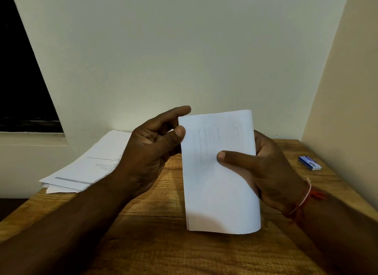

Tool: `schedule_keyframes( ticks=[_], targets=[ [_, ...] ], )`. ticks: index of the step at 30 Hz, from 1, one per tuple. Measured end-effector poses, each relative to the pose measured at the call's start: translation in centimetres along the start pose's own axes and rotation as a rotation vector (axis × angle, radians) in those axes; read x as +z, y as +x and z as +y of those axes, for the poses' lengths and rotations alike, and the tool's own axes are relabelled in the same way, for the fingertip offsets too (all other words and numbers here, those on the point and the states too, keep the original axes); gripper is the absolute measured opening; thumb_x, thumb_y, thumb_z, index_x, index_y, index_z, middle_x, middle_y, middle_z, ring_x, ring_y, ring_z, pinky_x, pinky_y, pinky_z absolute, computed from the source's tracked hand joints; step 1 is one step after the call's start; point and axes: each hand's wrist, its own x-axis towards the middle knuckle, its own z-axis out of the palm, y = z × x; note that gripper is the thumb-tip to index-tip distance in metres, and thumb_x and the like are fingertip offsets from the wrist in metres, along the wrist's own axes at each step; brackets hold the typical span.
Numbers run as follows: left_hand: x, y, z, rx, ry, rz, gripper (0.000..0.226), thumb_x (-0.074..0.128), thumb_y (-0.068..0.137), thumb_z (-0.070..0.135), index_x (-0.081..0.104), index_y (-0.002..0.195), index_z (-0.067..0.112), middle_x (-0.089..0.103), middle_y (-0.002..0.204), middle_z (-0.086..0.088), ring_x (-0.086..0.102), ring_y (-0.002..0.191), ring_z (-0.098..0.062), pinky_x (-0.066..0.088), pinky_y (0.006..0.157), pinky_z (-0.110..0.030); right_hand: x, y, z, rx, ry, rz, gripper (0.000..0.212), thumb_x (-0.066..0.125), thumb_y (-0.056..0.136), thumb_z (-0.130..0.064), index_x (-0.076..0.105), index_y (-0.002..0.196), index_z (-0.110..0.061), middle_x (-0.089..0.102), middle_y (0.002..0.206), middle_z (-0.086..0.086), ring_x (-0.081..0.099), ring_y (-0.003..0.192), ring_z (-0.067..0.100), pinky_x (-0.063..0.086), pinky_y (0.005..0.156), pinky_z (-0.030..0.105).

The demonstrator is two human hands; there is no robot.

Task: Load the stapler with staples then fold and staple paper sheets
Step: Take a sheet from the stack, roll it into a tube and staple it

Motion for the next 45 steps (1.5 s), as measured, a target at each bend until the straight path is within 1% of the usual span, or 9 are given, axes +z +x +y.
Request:
schedule_keyframes(
  ticks=[4,8,11,14,19,28,34,37,45],
  targets=[
    [0.0,0.0,0.0,0.013,0.030,0.010,0.045,0.080,0.092,0.028,0.080,0.137,0.024,0.052,0.116,-0.021,0.055,0.107,-0.037,0.062,0.090,-0.037,0.1,0.0,0.0,-0.015,-0.014,0.010,0.046,0.082,0.085,0.006,0.073,0.126,-0.013,0.084,0.114,0.006,0.083,0.100,0.028,0.067,0.076,0.034],
    [0.4,-0.3,0.1,0.022,0.065,0.051,0.050,0.085,0.094,0.022,0.074,0.142,0.017,0.064,0.100,-0.003,0.066,0.097,-0.018,0.060,0.089,-0.034,0.1,-0.1,0.0,-0.048,-0.048,0.038,0.048,0.085,0.084,0.003,0.073,0.125,-0.015,0.084,0.113,0.003,0.083,0.100,0.025,0.068,0.077,0.034],
    [1.6,-1.1,-0.2,-0.008,0.167,0.064,0.038,0.082,0.098,0.020,0.076,0.135,0.010,0.083,0.123,-0.006,0.080,0.115,-0.020,0.064,0.091,-0.031,0.2,-0.3,0.1,-0.082,-0.071,0.055,0.048,0.086,0.084,0.001,0.073,0.125,-0.018,0.084,0.114,0.001,0.082,0.102,0.024,0.068,0.078,0.034],
    [3.2,-2.1,-0.9,-0.082,0.247,0.092,0.030,0.074,0.097,0.027,0.080,0.124,0.016,0.086,0.118,0.000,0.084,0.108,-0.020,0.068,0.084,-0.031,0.6,-0.6,0.2,-0.136,-0.153,0.087,0.052,0.090,0.083,-0.009,0.071,0.128,-0.026,0.082,0.118,-0.004,0.081,0.105,0.020,0.068,0.082,0.038],
    [4.5,-2.8,-1.9,-0.159,0.261,0.143,0.027,0.070,0.096,0.038,0.076,0.118,0.022,0.086,0.105,0.002,0.084,0.095,-0.019,0.067,0.074,-0.026,1.5,-1.3,0.0,-0.280,-0.307,0.179,0.054,0.093,0.080,-0.019,0.066,0.119,-0.045,0.077,0.113,-0.023,0.077,0.103,0.004,0.065,0.078,0.023],
    [4.7,-2.8,-1.9,-0.146,0.265,0.119,0.023,0.072,0.090,0.046,0.077,0.107,0.031,0.085,0.097,0.007,0.083,0.093,-0.013,0.065,0.073,-0.025,2.5,-2.1,-0.8,-0.499,-0.405,0.233,0.061,0.092,0.079,-0.024,0.057,0.124,-0.049,0.068,0.112,-0.041,0.070,0.109,-0.009,0.058,0.076,0.009],
    [4.3,-2.5,-2.4,-0.236,0.246,0.151,0.024,0.072,0.094,0.050,0.078,0.110,0.033,0.086,0.104,-0.002,0.084,0.100,-0.024,0.071,0.087,-0.045,1.9,-1.5,0.2,-0.383,-0.327,0.184,0.057,0.091,0.081,-0.029,0.066,0.131,-0.035,0.076,0.120,-0.016,0.076,0.111,0.009,0.067,0.081,0.029],
    [3.9,-2.5,-2.4,-0.295,0.224,0.115,0.029,0.072,0.098,0.047,0.075,0.119,0.029,0.085,0.111,-0.006,0.084,0.105,-0.030,0.068,0.095,-0.055,1.3,-1.0,0.5,-0.320,-0.316,0.178,0.056,0.092,0.082,-0.024,0.066,0.128,-0.040,0.077,0.118,-0.019,0.077,0.107,0.006,0.068,0.081,0.030],
    [4.2,-2.7,-2.3,-0.207,0.387,0.064,0.022,0.074,0.092,0.045,0.070,0.113,0.037,0.085,0.100,0.011,0.084,0.096,-0.015,0.070,0.078,-0.032,1.3,-1.0,0.8,-0.374,-0.350,0.207,0.057,0.094,0.080,-0.023,0.063,0.122,-0.048,0.074,0.117,-0.024,0.074,0.110,0.002,0.064,0.080,0.020]
  ],
)
